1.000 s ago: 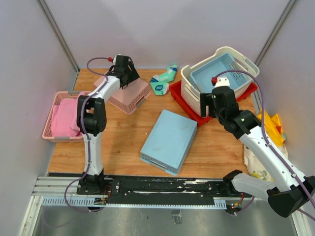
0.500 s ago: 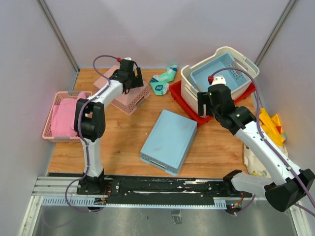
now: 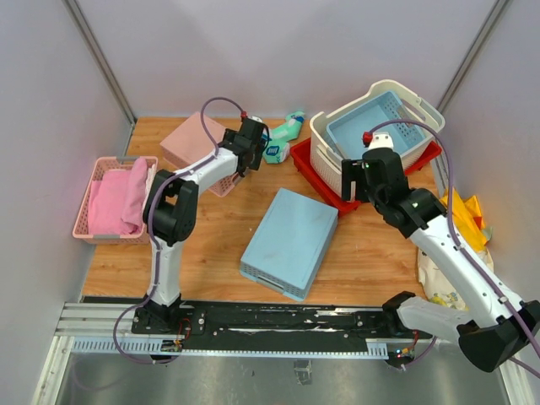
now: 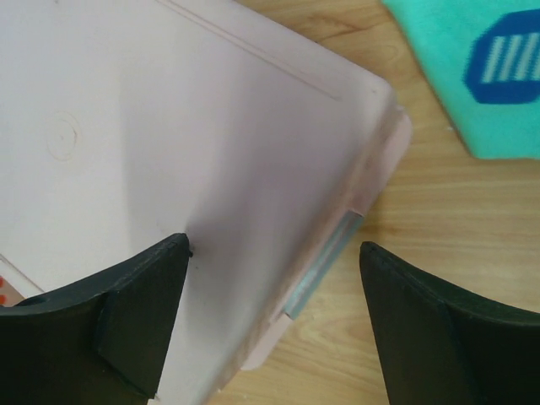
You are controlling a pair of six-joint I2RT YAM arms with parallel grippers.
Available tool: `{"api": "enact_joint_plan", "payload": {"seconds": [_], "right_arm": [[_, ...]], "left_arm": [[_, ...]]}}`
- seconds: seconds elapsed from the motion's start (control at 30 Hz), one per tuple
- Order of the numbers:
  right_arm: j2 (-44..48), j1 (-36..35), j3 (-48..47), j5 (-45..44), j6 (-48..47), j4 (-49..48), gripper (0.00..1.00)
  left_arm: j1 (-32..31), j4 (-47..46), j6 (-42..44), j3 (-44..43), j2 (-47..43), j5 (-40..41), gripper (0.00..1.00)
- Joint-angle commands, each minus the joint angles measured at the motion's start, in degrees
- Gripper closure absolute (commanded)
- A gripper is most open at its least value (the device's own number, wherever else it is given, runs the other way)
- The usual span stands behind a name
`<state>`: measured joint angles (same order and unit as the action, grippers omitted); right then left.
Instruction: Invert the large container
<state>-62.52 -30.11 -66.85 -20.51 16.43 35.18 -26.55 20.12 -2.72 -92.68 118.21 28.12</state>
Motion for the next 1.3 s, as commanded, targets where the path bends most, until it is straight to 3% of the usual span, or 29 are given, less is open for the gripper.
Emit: {"api": "enact_joint_plan", "payload": {"seconds": [0.0,0.13,0.33,0.67,0.93,1.27], "right_arm": [[2.01,0.55,1.11,-0.62,0.6,0.26,0.18],[2.46,0.5,1.4,-1.49,-0.03,0.66,0.17],[1.7,0.5,0.71,-2.48,-1.42,1.51,0.17],[0.97,0.57,-0.03,-4.06,-2.58,2.91,0.17],[-0.27,0.5,0.14,-3.17,-2.33,2.67,0.17],[0.76,0.55,0.76,-0.93,-0.06,2.04,0.18]], "left_arm": [[0.16,3.52,-0.48,-5.87,5.46,7.85,0.18],[2.01,7.6,-6.76,-13.07,10.21,9.75,0.26],[8.03,12.86,-19.14,-23.3,16.58,2.72,0.27],[17.47,14.86,-26.05,-29.99,22.13,-2.11,0.28],[23.22,15.43,-22.67,-37.12,24.91,-2.88,0.27],[23.75,13.67,-18.83,-36.45,17.86,-5.73,0.2]]}}
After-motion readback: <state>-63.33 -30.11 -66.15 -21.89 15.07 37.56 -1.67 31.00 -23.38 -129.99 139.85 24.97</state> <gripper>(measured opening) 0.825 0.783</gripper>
